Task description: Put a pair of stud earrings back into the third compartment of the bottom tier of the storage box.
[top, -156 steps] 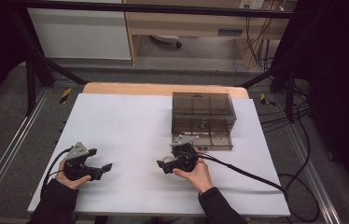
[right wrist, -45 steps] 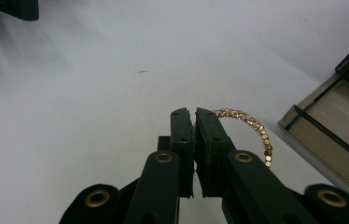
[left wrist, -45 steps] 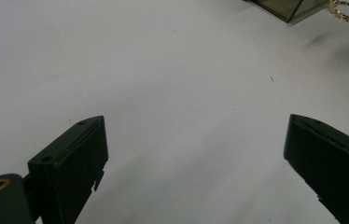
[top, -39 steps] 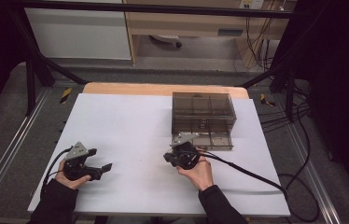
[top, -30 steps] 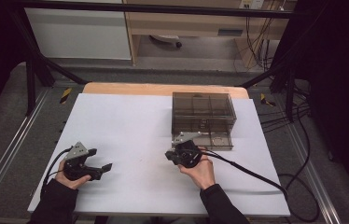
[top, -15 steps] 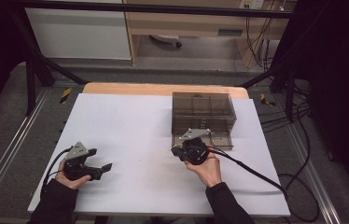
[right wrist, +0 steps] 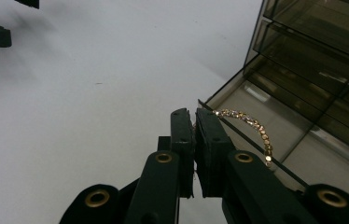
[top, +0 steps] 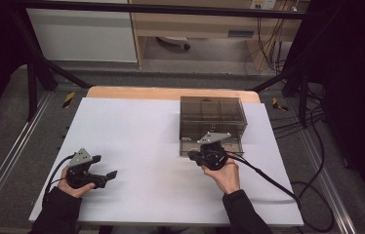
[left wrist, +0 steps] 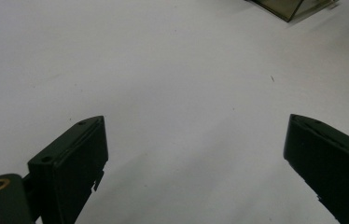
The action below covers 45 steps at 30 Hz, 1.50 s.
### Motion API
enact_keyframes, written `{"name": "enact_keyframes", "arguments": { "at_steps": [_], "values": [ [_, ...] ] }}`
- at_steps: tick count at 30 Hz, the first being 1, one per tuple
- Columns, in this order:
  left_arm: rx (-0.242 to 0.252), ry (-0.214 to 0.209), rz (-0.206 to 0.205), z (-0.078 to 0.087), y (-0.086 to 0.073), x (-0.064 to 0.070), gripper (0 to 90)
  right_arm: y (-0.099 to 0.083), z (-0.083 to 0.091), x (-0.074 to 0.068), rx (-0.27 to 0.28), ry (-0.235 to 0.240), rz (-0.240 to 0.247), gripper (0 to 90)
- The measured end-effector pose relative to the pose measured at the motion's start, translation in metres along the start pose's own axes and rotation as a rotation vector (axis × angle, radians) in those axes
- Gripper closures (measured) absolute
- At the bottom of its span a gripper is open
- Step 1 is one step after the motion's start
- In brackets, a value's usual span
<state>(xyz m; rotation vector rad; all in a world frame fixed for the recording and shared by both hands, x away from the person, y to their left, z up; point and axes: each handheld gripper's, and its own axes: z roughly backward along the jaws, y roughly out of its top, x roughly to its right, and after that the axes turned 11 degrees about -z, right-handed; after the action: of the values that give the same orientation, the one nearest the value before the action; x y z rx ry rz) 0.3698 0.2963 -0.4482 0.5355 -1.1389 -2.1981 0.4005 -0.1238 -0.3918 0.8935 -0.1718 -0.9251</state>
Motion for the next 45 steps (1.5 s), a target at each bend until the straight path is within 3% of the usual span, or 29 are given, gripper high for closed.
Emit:
{"name": "enact_keyframes", "arguments": {
  "at_steps": [45],
  "values": [
    [-0.002,0.001,0.0,0.0,0.0,-0.001,6.4,-0.004,0.037,0.071,0.042,-0.16,-0.112,86.4]
  ]
}}
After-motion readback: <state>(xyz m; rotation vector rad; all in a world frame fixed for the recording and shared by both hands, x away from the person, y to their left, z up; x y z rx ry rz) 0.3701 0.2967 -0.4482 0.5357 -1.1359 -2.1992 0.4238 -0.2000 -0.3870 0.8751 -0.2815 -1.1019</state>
